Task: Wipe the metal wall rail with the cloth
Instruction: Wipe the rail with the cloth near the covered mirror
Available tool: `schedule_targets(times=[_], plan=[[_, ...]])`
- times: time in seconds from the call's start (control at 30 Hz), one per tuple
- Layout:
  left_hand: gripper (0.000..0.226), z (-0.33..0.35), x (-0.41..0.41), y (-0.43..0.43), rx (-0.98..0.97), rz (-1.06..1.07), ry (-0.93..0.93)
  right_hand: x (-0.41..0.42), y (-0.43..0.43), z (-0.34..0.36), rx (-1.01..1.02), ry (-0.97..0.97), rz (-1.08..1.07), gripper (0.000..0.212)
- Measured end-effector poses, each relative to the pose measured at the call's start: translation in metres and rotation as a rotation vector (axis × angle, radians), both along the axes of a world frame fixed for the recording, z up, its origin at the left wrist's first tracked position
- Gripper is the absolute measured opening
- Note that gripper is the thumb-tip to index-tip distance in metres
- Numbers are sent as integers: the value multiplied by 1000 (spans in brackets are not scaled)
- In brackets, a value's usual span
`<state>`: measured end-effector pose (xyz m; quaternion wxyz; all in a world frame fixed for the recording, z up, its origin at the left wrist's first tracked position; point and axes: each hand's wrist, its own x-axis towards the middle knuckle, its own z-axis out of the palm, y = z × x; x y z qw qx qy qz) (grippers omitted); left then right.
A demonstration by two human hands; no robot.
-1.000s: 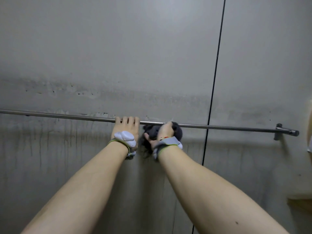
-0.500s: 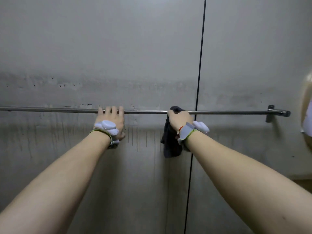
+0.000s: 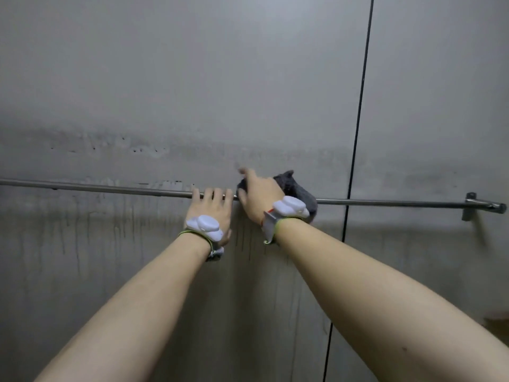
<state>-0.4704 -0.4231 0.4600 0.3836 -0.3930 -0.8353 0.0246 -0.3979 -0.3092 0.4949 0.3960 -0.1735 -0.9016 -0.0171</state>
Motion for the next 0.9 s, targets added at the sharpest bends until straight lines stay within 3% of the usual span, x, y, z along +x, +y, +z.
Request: schedule_targets(times=[0.13, 0.43, 0.53, 0.7, 0.9], plan=[[55, -3, -1, 3, 52, -49, 25, 9, 13, -4, 142, -125, -11, 30], [61, 0, 1, 3, 30, -15, 12, 112, 100, -8, 9, 112, -314, 32], [62, 2, 1, 3, 12, -10, -4, 72, 72, -4, 22, 184, -285, 30], [47, 4, -2, 1, 29, -47, -7, 1, 3, -11, 162, 67, -60, 31], [43, 7, -1, 6, 12, 0, -18, 54, 49, -16, 122, 21, -91, 40]])
